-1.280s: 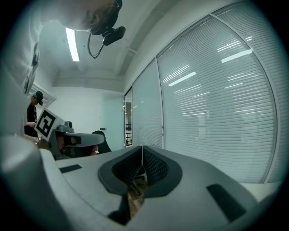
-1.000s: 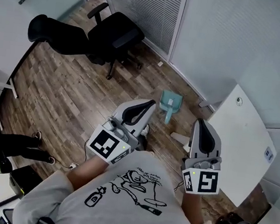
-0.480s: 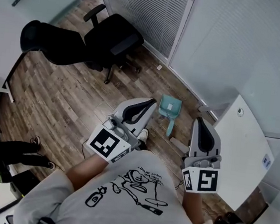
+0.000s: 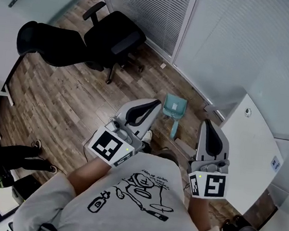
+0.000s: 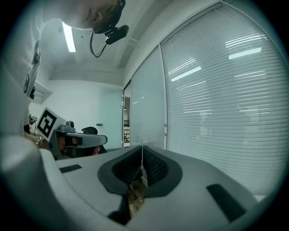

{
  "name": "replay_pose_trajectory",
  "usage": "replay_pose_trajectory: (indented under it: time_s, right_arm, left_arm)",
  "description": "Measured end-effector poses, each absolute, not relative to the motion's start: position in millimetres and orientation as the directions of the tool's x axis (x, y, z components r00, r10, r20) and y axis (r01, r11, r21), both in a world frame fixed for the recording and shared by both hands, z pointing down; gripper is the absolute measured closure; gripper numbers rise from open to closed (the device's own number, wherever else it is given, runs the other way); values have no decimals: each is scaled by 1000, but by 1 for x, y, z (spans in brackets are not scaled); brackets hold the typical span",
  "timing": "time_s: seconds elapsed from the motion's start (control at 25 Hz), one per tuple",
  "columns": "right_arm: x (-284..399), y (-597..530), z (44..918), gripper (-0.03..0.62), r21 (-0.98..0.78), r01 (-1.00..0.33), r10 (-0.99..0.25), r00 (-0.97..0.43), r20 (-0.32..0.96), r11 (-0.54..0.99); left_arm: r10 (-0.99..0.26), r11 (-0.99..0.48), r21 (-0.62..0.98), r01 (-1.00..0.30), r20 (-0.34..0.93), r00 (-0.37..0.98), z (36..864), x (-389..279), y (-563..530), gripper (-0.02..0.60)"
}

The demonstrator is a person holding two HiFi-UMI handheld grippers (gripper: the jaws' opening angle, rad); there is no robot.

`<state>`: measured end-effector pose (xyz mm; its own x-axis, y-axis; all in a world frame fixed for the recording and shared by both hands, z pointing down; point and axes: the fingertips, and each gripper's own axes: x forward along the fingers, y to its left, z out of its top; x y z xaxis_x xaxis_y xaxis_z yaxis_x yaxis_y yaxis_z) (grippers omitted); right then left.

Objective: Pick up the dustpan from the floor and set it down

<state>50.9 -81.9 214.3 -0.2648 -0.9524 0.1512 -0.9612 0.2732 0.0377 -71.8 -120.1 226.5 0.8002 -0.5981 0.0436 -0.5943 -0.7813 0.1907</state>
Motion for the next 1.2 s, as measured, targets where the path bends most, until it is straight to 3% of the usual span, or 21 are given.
replay_pose_trajectory:
  time_s: [0.68,1.12,1.2]
  right_arm:
    - [132,-60,224,588,16,-957,-943,-281,180,289]
    - [128,-57,282,585,-71,-938,-898,-345,273,339]
    - [126,-55,297,557,-98,-933,-883,-360,300,347]
  left_arm:
    - [-615,-765,183,-617,75,785,239,6,-112,586]
    - [-613,-758,181,-626,131,779,276,9,-107,586]
    - [-611,-756,184,-628,144,779,285,9,-106,586]
